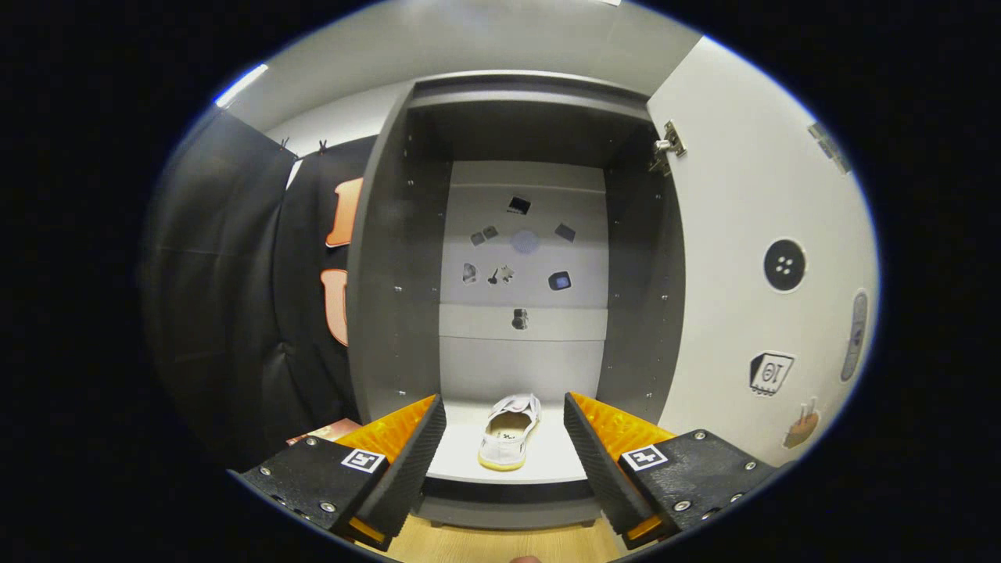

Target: Open the shoe cabinet door, grab the shoes and put them into the shoe cabinet, then close the shoe cabinet door.

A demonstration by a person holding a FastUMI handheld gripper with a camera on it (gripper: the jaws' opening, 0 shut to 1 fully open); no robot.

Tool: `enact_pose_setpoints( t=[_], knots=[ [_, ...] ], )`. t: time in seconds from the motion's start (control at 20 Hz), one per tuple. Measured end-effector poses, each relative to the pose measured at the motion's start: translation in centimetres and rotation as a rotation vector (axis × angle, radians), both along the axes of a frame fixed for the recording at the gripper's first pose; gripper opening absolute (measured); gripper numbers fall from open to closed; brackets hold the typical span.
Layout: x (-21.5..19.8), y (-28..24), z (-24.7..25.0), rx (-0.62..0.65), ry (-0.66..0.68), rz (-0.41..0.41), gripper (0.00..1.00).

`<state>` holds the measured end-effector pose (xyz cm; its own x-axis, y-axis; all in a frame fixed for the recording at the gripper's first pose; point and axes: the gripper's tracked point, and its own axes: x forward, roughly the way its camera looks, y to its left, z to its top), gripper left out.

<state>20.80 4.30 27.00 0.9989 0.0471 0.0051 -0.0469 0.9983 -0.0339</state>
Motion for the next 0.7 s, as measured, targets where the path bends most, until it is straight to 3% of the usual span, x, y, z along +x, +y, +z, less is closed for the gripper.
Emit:
enact_pose_setpoints(
  t=[0.7],
  knots=[
    [-15.6,-2.6,2.2,0.035,-0.013,0.08,0.94]
  ],
)
